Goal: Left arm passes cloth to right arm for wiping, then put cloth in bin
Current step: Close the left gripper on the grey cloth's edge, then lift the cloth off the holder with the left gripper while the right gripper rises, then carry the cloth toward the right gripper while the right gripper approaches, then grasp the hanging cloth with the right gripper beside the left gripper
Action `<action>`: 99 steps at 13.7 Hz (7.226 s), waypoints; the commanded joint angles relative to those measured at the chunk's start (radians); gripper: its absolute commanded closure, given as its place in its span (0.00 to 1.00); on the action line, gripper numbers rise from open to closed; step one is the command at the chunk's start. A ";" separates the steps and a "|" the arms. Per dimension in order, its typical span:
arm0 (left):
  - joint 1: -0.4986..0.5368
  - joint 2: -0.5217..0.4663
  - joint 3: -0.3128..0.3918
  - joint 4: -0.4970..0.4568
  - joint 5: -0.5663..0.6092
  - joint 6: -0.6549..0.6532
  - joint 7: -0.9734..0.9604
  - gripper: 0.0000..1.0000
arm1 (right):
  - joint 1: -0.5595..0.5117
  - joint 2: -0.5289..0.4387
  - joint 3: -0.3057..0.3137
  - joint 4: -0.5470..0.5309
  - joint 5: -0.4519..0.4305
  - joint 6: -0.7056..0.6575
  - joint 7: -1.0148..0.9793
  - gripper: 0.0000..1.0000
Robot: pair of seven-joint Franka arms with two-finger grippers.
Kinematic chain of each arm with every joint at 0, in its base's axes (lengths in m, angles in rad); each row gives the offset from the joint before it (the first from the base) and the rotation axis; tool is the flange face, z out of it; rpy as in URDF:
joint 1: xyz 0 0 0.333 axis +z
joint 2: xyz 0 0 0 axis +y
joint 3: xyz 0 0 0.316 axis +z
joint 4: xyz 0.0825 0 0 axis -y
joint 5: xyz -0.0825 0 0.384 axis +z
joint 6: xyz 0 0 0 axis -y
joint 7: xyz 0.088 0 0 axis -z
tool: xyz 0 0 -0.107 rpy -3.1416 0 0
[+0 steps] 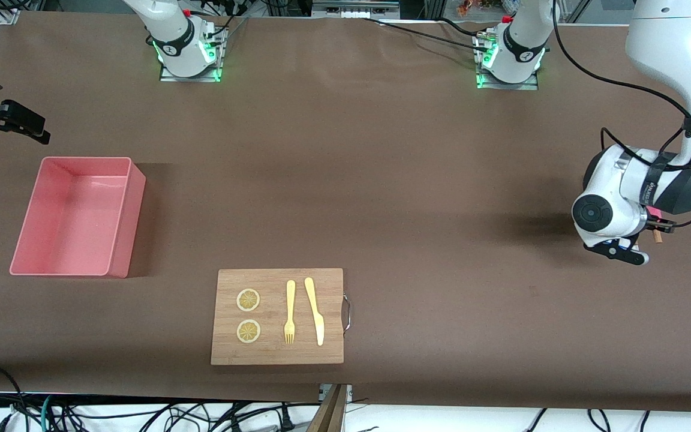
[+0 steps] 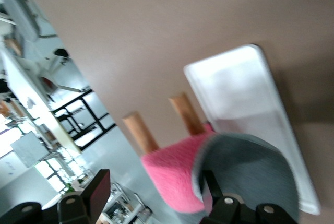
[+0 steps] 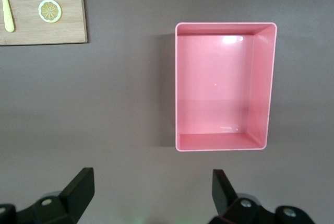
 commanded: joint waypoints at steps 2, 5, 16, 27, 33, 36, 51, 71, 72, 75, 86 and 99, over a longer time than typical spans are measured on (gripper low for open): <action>0.025 -0.010 -0.005 -0.020 0.046 0.029 -0.025 0.64 | -0.001 -0.001 -0.003 0.005 0.014 0.002 -0.012 0.00; 0.026 -0.013 -0.006 -0.021 0.040 0.027 -0.013 1.00 | 0.001 -0.001 -0.003 0.005 0.014 0.002 -0.012 0.00; 0.003 -0.134 -0.081 0.202 -0.314 -0.260 0.286 1.00 | 0.001 0.002 -0.003 0.005 0.013 0.013 -0.012 0.00; -0.002 -0.126 -0.276 0.493 -1.087 -0.514 -0.033 1.00 | 0.005 0.068 0.005 -0.017 0.008 0.060 -0.014 0.00; -0.178 -0.092 -0.322 0.516 -1.224 -0.422 -0.705 1.00 | 0.068 0.206 0.020 -0.032 0.166 0.168 0.252 0.00; -0.215 -0.085 -0.324 0.516 -1.307 -0.323 -0.941 1.00 | 0.113 0.252 0.050 -0.038 0.191 0.224 0.456 0.00; -0.454 0.027 -0.324 0.519 -1.388 0.168 -1.648 1.00 | 0.153 0.419 0.301 -0.129 0.321 0.517 1.061 0.00; -0.448 0.073 -0.316 0.604 -1.460 0.193 -1.821 1.00 | 0.196 0.533 0.377 -0.262 0.464 0.907 1.157 0.00; -0.448 0.073 -0.316 0.604 -1.460 0.193 -1.820 1.00 | 0.200 0.536 0.377 -0.262 0.465 0.916 1.158 0.00; -0.448 0.073 -0.316 0.604 -1.460 0.191 -1.815 1.00 | 0.209 0.548 0.380 -0.262 0.473 0.941 1.158 0.01; -0.448 0.073 -0.316 0.606 -1.457 0.191 -1.812 1.00 | 0.220 0.560 0.388 -0.258 0.516 0.976 1.157 1.00; -0.352 0.029 -0.313 0.624 -1.428 0.029 -1.690 0.00 | 0.211 0.488 0.388 -0.241 0.501 0.800 1.147 1.00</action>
